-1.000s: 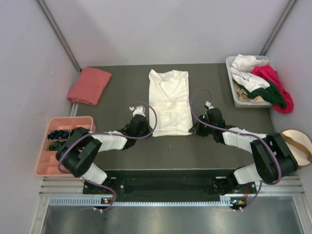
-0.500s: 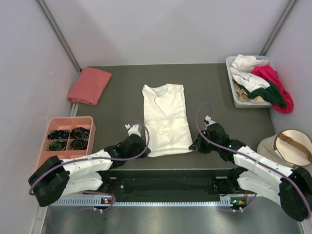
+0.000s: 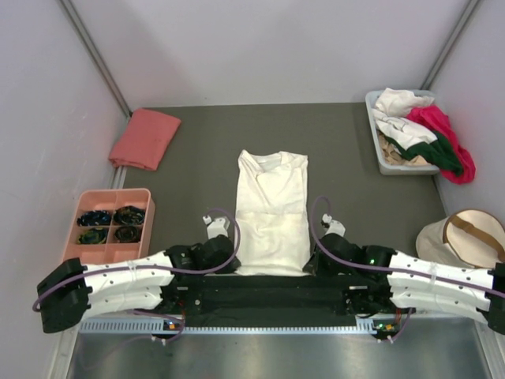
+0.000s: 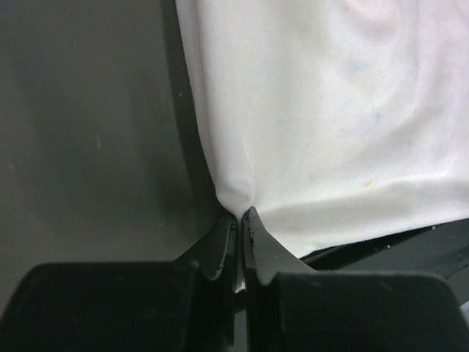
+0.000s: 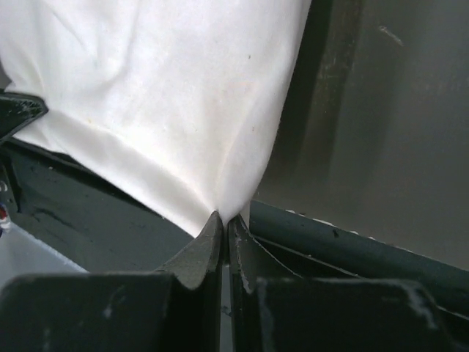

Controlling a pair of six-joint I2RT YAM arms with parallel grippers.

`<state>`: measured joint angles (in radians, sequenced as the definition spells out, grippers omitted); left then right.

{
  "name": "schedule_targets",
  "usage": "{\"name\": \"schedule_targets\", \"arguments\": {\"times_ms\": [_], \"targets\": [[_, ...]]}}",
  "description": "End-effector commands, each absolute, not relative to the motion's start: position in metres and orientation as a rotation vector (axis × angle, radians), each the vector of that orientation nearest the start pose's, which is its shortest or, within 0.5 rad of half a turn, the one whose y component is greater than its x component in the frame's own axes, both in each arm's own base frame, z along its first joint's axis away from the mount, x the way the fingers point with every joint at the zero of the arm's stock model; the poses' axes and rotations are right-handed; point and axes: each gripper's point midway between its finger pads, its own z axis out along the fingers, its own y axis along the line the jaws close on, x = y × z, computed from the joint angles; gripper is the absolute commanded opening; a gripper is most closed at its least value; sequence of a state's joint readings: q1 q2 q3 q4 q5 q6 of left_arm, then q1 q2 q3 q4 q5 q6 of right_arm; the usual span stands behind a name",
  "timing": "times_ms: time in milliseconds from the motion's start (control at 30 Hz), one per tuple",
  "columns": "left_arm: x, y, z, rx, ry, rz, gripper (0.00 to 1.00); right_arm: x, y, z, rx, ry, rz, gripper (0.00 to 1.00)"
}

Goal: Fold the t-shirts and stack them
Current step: Fold the long partially folded tshirt into a neat square

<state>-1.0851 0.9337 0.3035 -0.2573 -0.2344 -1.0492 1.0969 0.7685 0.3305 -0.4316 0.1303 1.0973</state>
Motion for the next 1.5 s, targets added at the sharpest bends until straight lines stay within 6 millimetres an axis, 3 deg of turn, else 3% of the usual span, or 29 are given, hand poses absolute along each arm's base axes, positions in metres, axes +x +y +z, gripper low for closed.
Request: {"name": "schedule_targets", "arguments": {"times_ms": [0,33,267,433,700,900,933,967,1033,1067,1133,1467], "targets": [[0.125,-0.206,0.042,-0.087,2.503,-0.591,0.0,0.103,0.214,0.06,0.113,2.552,0.696,0.0],[0.129,-0.207,0.05,-0.089,2.482,-0.592,0.0,0.105,0.212,0.06,0.11,2.555,0.656,0.0],[0.172,-0.18,0.13,-0.202,2.195,-0.49,0.0,0.157,0.2,0.112,0.198,2.318,0.484,0.0],[0.199,-0.171,0.168,-0.215,2.044,-0.397,0.0,0.189,0.194,0.132,0.266,2.236,0.439,0.0],[0.246,-0.2,0.18,-0.166,1.975,-0.369,0.0,0.249,0.185,0.171,0.288,2.101,0.4,0.0],[0.309,-0.201,0.198,-0.198,1.914,-0.391,0.0,0.295,0.191,0.189,0.27,2.067,0.398,0.0],[0.324,-0.195,0.206,-0.214,1.895,-0.376,0.0,0.3,0.193,0.189,0.265,2.066,0.398,0.0],[0.332,-0.196,0.196,-0.204,1.924,-0.347,0.0,0.311,0.194,0.191,0.268,2.06,0.392,0.0],[0.354,-0.202,0.211,-0.2,1.876,-0.374,0.0,0.32,0.199,0.19,0.26,2.064,0.408,0.0],[0.361,-0.207,0.2,-0.184,1.901,-0.362,0.0,0.33,0.201,0.19,0.265,2.06,0.406,0.0],[0.378,-0.216,0.2,-0.168,1.902,-0.371,0.0,0.34,0.205,0.195,0.261,2.056,0.426,0.0],[0.43,-0.243,0.182,-0.127,1.932,-0.407,0.0,0.374,0.203,0.171,0.291,2.094,0.426,0.0]]}}
